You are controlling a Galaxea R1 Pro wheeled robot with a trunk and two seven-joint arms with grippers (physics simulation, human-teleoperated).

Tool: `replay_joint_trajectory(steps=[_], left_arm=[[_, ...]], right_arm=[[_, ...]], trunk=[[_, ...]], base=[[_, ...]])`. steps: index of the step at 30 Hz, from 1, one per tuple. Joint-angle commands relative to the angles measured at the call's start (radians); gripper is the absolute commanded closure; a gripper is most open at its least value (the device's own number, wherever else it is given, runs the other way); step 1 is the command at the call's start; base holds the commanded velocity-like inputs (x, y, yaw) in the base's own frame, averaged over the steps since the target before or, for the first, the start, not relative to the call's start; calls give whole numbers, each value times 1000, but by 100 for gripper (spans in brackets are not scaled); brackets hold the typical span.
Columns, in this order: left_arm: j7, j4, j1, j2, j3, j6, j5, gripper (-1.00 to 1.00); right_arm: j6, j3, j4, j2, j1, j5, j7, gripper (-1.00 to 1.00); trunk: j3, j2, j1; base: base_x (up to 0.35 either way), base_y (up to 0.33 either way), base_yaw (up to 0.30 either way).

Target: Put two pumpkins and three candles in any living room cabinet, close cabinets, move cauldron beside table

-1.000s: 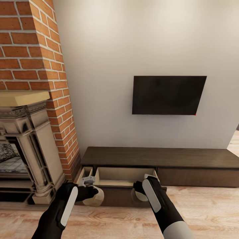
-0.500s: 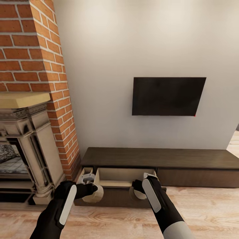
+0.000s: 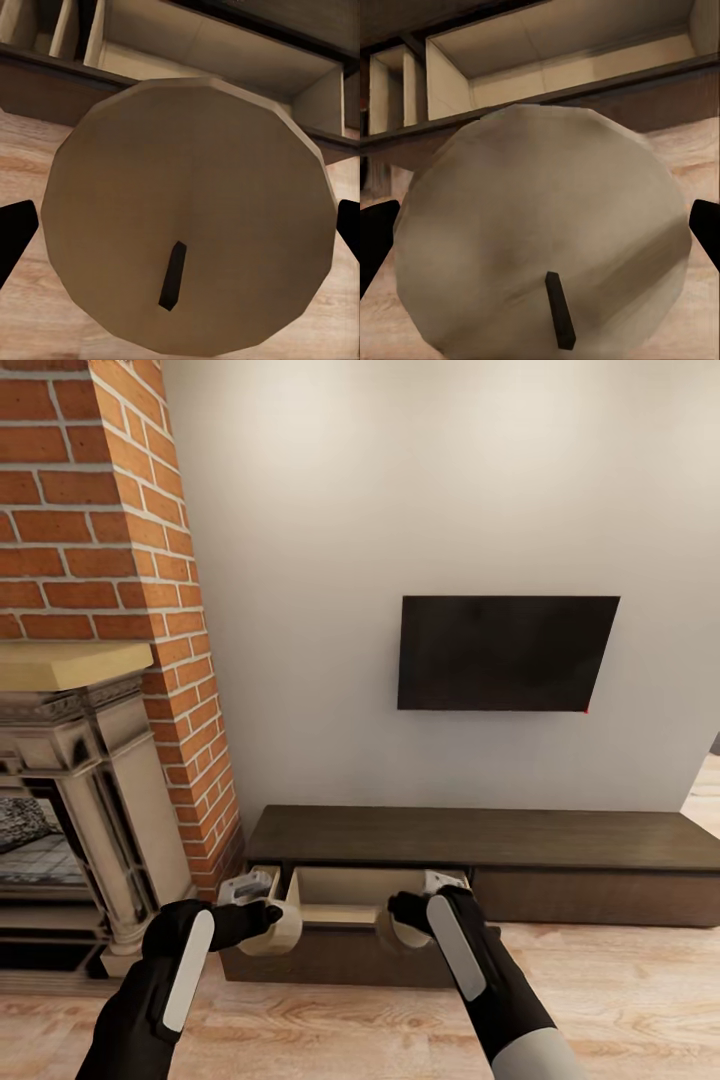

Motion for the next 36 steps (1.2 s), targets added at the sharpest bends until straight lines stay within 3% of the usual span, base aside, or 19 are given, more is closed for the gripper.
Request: replay_joint_trajectory(steps=[1, 7, 30, 36], left_arm=[[0, 0, 0, 0, 1, 0, 2, 100], [0, 0, 0, 1, -5, -2, 4, 100], [0, 0, 0, 4, -8, -2, 4, 100], [1, 10, 0, -2, -9, -4, 2, 100]], right_arm=[[3, -1, -22, 0, 3, 2, 16, 100], [2, -3, -79, 0, 12, 1, 61, 100], [2, -14, -72, 0, 13, -1, 63, 100], [1, -14, 10, 0, 7, 4, 54, 100]], trunk=[[0, 0, 0], [0, 0, 0], [0, 0, 0], [0, 0, 0]], base=[[0, 0, 0], [139, 0, 0], [323, 0, 0], [325, 0, 0]])
